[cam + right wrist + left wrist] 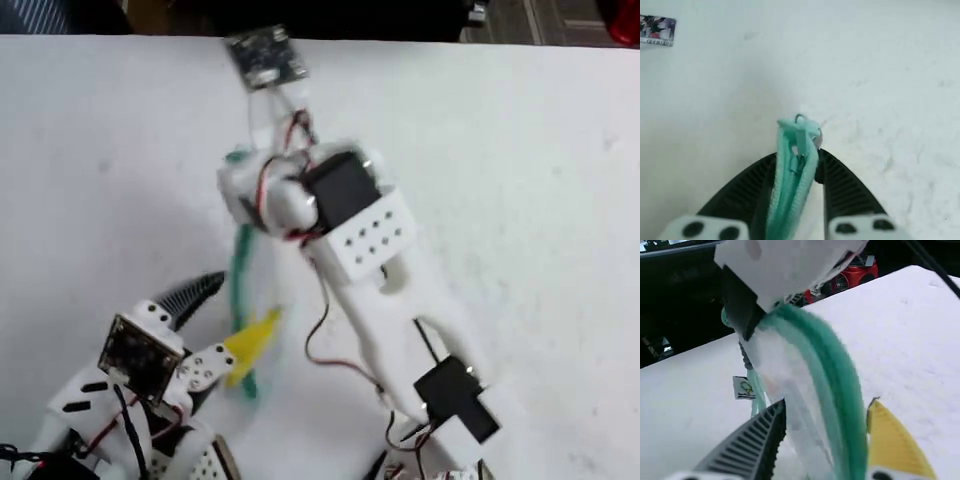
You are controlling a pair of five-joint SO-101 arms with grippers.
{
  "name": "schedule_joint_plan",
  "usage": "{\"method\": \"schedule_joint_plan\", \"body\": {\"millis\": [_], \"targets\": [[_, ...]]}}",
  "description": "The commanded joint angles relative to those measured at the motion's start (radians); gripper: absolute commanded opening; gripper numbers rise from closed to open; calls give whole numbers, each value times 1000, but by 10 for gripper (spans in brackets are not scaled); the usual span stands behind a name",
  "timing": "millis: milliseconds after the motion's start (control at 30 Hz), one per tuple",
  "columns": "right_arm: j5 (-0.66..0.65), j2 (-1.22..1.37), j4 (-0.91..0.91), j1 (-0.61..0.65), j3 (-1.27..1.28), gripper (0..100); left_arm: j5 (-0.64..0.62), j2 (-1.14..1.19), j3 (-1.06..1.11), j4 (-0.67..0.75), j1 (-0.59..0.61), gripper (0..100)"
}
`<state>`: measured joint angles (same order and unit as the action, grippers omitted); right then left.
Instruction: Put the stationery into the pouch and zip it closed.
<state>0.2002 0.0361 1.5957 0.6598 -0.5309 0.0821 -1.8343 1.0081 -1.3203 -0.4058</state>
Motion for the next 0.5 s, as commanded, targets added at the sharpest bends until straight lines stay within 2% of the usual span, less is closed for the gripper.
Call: {"method": "schedule_joint_plan", "body": {"millis": [0,267,467], "targets": [[-12,-12,-59,-68,-52,15,11,4,-48,-12,-45,290],[-8,-15,-203,-70,-84,15,14,4,-121,-55,-38,290],[-6,-33,-249,-25,-133,15,5,4,-137,-34,114,286]]}}
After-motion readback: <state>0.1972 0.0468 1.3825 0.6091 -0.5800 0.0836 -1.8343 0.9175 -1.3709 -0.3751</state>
